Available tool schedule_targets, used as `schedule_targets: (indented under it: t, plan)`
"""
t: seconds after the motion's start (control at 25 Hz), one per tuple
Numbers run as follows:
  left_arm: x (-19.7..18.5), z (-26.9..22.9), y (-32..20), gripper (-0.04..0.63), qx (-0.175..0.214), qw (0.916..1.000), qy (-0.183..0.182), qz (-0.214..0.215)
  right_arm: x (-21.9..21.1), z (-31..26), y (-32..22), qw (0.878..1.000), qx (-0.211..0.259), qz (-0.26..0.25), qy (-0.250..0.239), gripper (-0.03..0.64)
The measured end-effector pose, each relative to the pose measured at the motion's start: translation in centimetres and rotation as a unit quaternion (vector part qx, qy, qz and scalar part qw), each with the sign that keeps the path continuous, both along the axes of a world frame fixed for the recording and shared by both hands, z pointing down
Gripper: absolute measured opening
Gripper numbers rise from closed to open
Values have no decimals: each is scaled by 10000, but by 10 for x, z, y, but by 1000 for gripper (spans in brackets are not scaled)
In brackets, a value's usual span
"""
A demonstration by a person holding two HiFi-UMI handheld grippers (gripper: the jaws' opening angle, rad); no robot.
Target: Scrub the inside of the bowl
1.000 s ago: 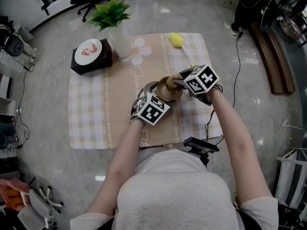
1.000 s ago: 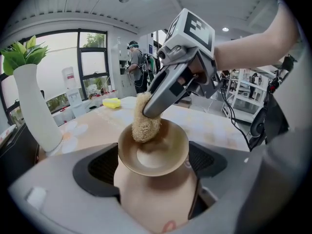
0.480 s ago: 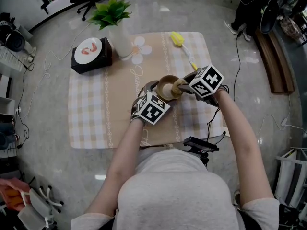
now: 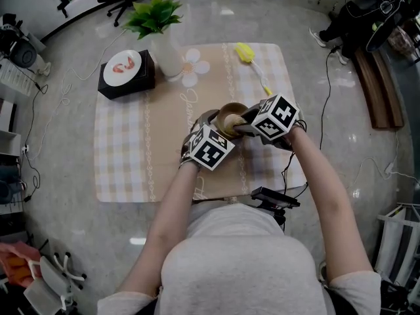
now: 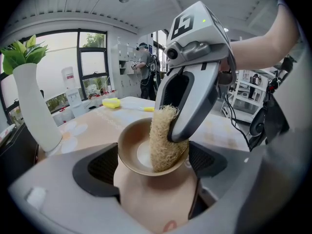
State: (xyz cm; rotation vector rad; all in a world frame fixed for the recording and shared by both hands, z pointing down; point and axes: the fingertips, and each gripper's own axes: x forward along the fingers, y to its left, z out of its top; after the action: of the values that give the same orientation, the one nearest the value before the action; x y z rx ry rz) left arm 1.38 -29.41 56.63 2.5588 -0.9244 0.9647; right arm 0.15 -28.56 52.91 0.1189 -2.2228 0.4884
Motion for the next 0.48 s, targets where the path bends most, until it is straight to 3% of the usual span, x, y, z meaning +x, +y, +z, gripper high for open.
schedule_targets:
  t: [0.28, 0.48]
  plan:
    - [0, 0, -1, 465, 17, 10000, -24, -2, -18, 2, -16, 9981, -105, 513, -339, 103]
    - [0, -1, 0, 463, 19, 10000, -16, 1, -17, 5, -41, 9908, 50, 1252, -518, 103]
